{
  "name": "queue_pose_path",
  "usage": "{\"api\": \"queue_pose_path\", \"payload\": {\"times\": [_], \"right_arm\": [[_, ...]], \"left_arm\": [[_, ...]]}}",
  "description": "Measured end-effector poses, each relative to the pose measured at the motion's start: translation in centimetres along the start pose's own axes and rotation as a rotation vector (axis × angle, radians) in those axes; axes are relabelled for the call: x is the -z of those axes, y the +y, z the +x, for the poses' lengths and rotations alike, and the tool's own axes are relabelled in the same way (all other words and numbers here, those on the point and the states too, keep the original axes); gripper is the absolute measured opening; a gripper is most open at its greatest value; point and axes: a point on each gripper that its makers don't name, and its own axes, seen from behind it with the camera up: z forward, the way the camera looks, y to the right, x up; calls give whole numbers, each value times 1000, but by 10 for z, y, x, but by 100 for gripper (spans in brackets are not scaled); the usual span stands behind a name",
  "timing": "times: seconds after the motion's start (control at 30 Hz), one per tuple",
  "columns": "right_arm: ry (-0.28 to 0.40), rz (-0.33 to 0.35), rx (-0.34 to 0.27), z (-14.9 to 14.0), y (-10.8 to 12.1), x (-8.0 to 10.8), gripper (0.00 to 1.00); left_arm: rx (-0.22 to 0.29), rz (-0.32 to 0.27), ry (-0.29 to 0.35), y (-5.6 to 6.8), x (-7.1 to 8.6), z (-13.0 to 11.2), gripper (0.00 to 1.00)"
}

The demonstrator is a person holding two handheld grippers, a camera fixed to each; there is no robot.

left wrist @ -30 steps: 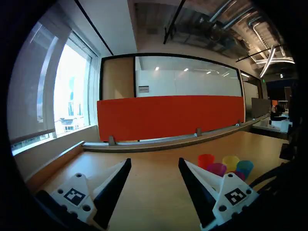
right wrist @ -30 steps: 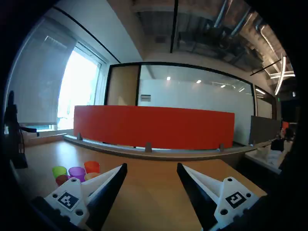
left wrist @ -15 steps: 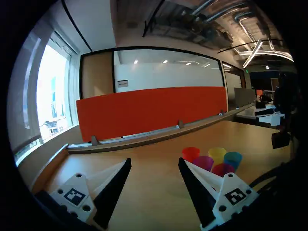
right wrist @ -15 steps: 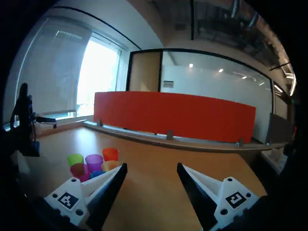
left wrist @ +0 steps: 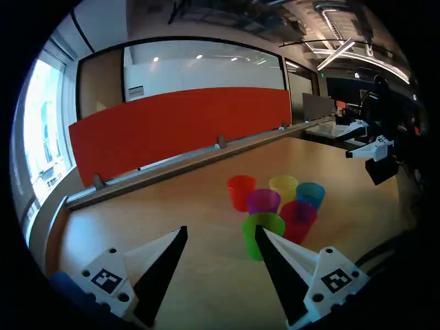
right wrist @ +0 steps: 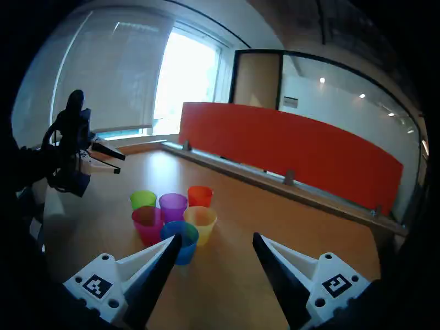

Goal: Pour water

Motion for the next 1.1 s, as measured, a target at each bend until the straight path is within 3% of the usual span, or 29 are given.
{"api": "queue_pose_path", "payload": {"times": [0.3, 0.5, 0.8, 1.1], "right_arm": [[-42, 71, 12, -13, -13, -11, 100], [-72, 101, 27, -21, -19, -19, 100], [-111, 143, 37, -39, -30, -29, 100], [-146, 157, 41, -56, -31, -38, 100]], "left_arm": [[-7, -139, -85, 28, -15, -21, 91], [-57, -208, -136, 42, -21, -35, 91], [-123, -265, -205, 52, -36, -53, 91], [-136, -295, -227, 58, -55, -63, 91]]}}
